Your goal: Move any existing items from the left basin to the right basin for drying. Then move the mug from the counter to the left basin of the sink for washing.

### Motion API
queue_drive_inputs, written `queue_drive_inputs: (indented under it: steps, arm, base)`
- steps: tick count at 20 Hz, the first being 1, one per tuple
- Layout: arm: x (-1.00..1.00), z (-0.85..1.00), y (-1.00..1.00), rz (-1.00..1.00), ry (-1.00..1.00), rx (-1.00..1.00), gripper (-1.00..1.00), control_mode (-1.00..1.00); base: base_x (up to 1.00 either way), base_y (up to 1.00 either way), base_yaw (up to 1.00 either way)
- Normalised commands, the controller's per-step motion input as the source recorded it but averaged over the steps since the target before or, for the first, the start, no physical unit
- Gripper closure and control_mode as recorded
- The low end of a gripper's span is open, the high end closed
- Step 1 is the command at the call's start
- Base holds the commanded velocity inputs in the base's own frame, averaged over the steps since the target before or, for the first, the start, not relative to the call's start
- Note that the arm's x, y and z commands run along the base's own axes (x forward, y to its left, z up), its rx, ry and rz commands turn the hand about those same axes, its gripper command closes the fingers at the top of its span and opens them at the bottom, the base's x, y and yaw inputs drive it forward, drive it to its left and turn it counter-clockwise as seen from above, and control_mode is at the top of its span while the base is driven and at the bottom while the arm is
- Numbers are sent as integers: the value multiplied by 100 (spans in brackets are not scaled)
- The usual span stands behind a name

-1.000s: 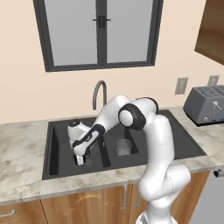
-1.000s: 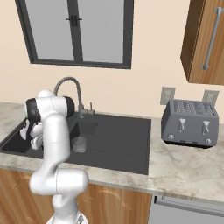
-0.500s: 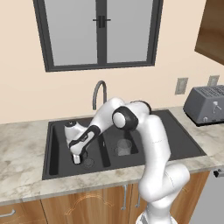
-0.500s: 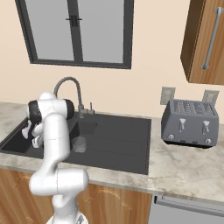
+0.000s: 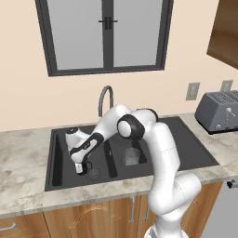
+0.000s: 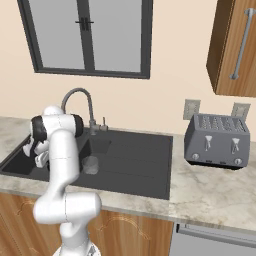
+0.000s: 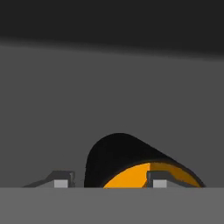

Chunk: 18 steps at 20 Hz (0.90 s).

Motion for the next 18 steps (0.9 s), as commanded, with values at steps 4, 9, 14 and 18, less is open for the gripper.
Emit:
queue_drive_inputs:
  steps: [4, 9, 14, 18]
  arm:
    - [-5, 15, 0, 0, -5, 0, -100, -100]
    - [-26, 40, 0, 0, -11, 0, -100, -100]
    - [-37, 51, 0, 0, -11, 0, -100, -100]
    - [-32, 76, -4, 0, -9, 0, -100, -100]
  base:
    - [0, 0, 0]
    - [0, 0, 0]
    - [0, 0, 0]
    - [0, 0, 0]
